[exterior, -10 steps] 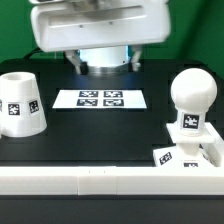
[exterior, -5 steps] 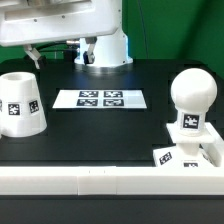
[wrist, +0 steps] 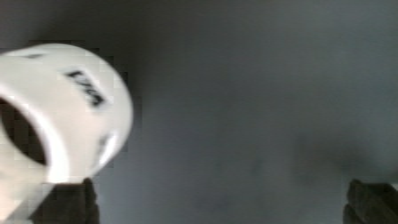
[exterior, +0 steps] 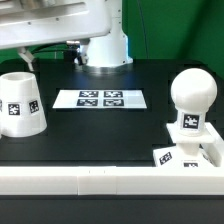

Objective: Assemble lamp

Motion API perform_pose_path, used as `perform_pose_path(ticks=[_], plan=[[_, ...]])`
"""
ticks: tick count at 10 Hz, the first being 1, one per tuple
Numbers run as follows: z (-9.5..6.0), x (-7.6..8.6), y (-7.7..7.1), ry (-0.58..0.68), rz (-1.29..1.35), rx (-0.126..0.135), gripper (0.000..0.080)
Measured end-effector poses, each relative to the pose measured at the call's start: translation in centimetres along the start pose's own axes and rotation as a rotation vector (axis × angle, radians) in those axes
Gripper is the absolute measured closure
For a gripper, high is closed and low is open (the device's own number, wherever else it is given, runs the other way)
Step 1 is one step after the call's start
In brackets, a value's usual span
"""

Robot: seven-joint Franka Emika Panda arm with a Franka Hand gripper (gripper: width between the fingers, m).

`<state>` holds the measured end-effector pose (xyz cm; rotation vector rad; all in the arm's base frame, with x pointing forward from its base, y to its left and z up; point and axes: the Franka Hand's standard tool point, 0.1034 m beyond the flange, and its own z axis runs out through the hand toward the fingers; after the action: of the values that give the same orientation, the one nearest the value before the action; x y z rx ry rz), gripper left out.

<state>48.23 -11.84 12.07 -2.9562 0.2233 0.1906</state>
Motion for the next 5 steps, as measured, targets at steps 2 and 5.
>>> perform_pose_path(ticks=[2, 5], plan=[[-0.3, -0.2, 2.1, 0.0, -0.024, 0.0, 0.0101], [1.3, -0.6, 3.2, 0.004, -0.018, -0.016, 0.0101]])
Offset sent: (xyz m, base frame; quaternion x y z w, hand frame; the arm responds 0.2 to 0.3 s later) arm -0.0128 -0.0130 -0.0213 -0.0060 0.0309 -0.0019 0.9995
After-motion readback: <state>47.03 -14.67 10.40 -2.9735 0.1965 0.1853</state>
